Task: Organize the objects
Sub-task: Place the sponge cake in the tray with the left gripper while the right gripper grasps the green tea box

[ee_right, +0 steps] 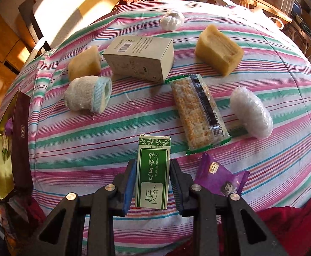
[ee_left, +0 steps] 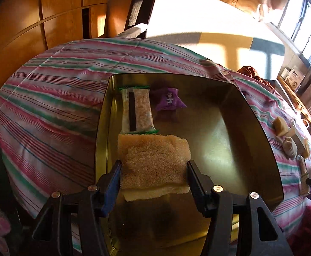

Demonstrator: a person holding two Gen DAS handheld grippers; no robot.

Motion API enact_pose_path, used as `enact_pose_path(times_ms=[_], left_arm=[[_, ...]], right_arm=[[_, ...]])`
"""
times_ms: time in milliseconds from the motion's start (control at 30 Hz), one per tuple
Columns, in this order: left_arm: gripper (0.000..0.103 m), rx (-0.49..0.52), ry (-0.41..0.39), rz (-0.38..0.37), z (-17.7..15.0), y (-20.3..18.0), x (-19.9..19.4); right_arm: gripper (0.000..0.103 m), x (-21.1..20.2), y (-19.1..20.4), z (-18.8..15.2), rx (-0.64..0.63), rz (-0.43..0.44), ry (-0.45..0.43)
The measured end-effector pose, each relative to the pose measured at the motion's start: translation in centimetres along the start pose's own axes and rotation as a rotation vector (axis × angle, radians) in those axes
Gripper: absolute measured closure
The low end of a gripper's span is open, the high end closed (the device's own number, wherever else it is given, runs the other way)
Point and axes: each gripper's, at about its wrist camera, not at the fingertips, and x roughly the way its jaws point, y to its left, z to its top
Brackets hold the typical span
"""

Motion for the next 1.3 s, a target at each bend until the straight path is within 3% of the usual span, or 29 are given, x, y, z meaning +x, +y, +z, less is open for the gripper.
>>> enact_pose_path(times_ms=[967,1300], left_arm=[[0.039,0.081,0.053,0.116,1.0,-0.5,4.8],[0.03,0.111,-0.073,0.147,0.8,-1.1,0.9]], right_arm=[[0.072,0.5,1.1,0.3,-0.01,-0.004,0.01],[0.072,0.0,1.1,0.3,-0.005,-0.005,-0.012]])
